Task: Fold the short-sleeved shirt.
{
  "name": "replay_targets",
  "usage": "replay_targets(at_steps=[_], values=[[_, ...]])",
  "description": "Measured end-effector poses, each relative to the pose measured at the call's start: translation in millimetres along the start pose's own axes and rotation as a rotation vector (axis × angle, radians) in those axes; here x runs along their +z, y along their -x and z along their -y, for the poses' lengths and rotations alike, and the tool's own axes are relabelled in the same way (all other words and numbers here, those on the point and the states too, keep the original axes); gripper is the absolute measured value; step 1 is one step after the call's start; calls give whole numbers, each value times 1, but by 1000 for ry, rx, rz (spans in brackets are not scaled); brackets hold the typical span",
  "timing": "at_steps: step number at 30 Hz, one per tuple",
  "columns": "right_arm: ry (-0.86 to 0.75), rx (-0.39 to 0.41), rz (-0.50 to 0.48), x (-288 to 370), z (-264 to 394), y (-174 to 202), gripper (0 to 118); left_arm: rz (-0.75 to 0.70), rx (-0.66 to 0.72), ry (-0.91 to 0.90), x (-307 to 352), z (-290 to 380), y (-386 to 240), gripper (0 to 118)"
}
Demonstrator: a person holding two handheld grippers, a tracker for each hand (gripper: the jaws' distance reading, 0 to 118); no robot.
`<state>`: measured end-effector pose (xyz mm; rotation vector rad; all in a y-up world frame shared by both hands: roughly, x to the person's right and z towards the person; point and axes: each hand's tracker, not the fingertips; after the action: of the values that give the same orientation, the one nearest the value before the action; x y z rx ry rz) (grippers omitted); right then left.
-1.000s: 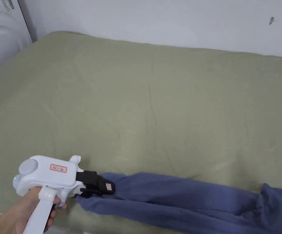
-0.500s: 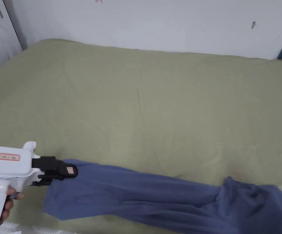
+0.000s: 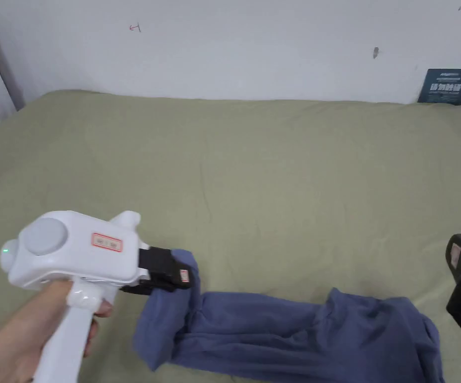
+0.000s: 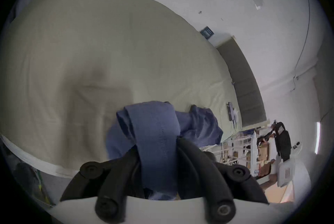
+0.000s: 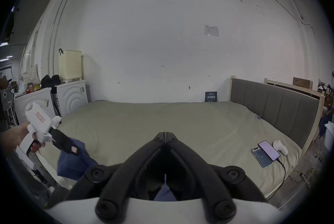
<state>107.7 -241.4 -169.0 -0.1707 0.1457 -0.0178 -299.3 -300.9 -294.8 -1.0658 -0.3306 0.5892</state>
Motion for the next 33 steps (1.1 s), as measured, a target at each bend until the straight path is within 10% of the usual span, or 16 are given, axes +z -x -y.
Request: replay_targets(at_steps=[8, 9, 11, 12, 19, 20, 22, 23, 33], values=[[36, -26, 18, 3, 10, -15, 0, -54, -129, 66, -128, 6, -57, 11], [41, -29, 20, 3, 11, -17, 0, -76, -137, 80, -145, 8, -60, 28], [50, -32, 28, 3, 13, -19, 0, -64, -129, 126, -171, 13, -59, 104], [57, -34, 32, 2, 14, -20, 0, -49, -104, 162, -179, 18, -58, 118], [84, -54, 29, -9, 19, -23, 0, -24, -103, 49, -123, 11, -38, 108], [86, -55, 25, -11, 20, -22, 0, -36, -96, 37, -114, 10, -30, 96], [92, -59, 15, -14, 22, -21, 0, -33, -79, 38, -104, 8, -13, 15], [96, -62, 9, -15, 24, -19, 0, -41, -68, 42, -109, 9, -8, 0], [150, -64, 18, -20, 33, -23, 0, 122, 5, 203, -225, 57, -37, 0]])
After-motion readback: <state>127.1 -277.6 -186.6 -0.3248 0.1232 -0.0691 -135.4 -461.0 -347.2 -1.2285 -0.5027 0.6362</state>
